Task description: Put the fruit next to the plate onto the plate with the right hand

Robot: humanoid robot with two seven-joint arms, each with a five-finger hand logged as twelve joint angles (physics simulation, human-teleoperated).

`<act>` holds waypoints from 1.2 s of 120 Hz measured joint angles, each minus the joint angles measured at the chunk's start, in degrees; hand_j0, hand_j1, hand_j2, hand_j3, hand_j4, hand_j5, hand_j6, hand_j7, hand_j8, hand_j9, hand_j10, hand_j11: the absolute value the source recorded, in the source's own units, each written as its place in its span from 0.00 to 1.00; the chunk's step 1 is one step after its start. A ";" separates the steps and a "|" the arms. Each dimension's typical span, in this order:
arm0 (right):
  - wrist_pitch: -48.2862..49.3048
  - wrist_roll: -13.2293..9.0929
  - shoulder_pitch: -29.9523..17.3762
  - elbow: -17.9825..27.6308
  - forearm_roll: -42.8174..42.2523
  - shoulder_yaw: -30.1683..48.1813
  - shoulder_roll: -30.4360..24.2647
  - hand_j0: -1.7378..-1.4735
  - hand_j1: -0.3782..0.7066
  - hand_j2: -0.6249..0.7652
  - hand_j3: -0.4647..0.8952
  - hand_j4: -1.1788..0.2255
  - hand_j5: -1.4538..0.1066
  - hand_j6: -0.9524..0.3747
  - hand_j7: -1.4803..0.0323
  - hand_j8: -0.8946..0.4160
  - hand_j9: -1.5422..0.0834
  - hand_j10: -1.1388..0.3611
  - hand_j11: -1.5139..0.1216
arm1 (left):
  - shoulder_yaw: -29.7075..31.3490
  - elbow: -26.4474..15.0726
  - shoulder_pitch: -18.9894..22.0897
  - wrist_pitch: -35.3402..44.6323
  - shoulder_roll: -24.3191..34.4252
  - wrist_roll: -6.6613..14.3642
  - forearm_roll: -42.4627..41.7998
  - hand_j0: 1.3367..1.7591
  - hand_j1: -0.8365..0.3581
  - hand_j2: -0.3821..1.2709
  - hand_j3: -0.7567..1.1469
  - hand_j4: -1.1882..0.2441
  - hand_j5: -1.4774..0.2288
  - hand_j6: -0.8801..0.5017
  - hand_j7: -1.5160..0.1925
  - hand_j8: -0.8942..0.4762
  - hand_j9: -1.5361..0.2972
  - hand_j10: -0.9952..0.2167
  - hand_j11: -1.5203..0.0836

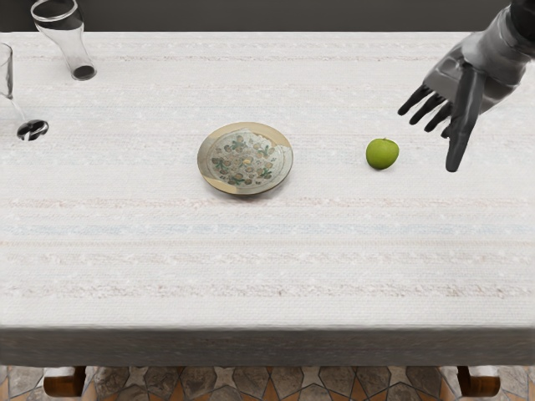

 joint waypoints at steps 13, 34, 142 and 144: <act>0.00 0.00 -8.42 -3.92 -4.63 8.90 -2.65 0.30 0.03 0.45 0.34 0.84 0.93 0.72 0.98 0.68 0.95 0.76 0.91 | 0.00 0.00 0.00 -0.01 0.00 0.00 0.00 0.76 0.99 0.23 0.40 0.83 0.87 0.64 0.89 0.65 0.84 0.82 0.95; -5.37 0.00 -22.97 -11.49 -13.08 26.84 -1.52 0.30 0.03 0.45 0.34 0.84 0.93 0.72 0.98 0.68 0.95 0.76 0.92 | -0.01 0.00 0.00 -0.01 0.00 0.00 0.00 0.76 0.99 0.23 0.40 0.83 0.87 0.64 0.89 0.65 0.84 0.82 0.95; -37.90 0.00 -51.05 -37.26 -41.49 39.78 13.49 0.30 0.03 0.45 0.34 0.84 0.93 0.72 0.98 0.68 0.95 0.76 0.93 | -0.01 0.00 0.00 -0.02 0.00 0.00 0.00 0.76 0.99 0.23 0.40 0.83 0.87 0.64 0.89 0.65 0.84 0.82 0.95; -37.81 0.00 -51.33 -37.71 -41.52 39.87 13.52 0.30 0.03 0.45 0.34 0.84 0.93 0.72 0.98 0.68 0.95 0.76 0.93 | 0.00 0.00 0.00 -0.02 0.00 0.00 0.00 0.76 0.99 0.23 0.40 0.83 0.87 0.64 0.89 0.65 0.84 0.82 0.95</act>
